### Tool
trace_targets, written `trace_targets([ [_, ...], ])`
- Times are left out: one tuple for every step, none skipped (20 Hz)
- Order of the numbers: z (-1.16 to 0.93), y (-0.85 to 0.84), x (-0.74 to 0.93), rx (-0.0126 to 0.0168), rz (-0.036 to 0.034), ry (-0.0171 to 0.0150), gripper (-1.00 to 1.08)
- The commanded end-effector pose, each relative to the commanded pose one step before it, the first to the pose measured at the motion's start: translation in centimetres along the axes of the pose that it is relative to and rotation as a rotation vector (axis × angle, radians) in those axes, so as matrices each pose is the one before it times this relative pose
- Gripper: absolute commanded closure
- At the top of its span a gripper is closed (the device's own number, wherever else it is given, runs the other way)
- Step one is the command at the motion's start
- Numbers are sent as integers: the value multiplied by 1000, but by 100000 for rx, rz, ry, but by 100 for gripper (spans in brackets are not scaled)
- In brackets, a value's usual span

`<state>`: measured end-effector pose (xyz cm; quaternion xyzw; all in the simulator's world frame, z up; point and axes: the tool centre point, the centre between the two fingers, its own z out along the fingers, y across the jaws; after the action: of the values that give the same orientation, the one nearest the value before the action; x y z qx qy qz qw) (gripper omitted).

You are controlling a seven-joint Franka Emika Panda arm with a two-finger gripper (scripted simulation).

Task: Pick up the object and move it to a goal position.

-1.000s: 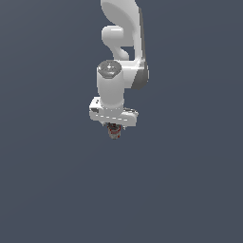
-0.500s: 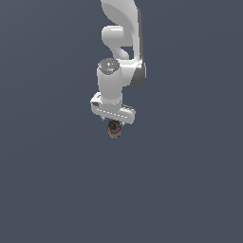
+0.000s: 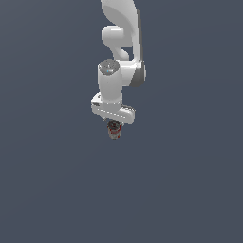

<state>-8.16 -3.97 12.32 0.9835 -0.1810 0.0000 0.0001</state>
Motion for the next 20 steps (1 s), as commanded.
trace_targets([
  [714, 34, -59, -33, 82, -64, -92],
  [421, 14, -22, -2, 48, 11, -92],
  [485, 12, -25, -2, 48, 11, -92],
  [542, 10, -27, -1, 48, 11, -92],
  [515, 9, -22, 0, 48, 10, -92],
  [454, 9, -13, 2, 48, 10, -92],
  [398, -16, -11, 0, 0, 0, -92],
  [330, 8, 5, 9, 47, 9, -92],
  [272, -16, 6, 0, 0, 0, -92],
  [200, 9, 17, 19, 44, 7, -92],
  [143, -12, 12, 0, 0, 0, -92],
  [84, -8, 9, 0, 0, 0, -92],
  [28, -3, 3, 0, 0, 0, -92],
  [0, 0, 0, 0, 0, 0, 108],
  [0, 0, 0, 0, 0, 0, 108],
  [0, 0, 0, 0, 0, 0, 108],
  [0, 0, 0, 0, 0, 0, 108],
  [0, 0, 0, 0, 0, 0, 108],
  [0, 0, 0, 0, 0, 0, 108],
  [0, 0, 0, 0, 0, 0, 108],
])
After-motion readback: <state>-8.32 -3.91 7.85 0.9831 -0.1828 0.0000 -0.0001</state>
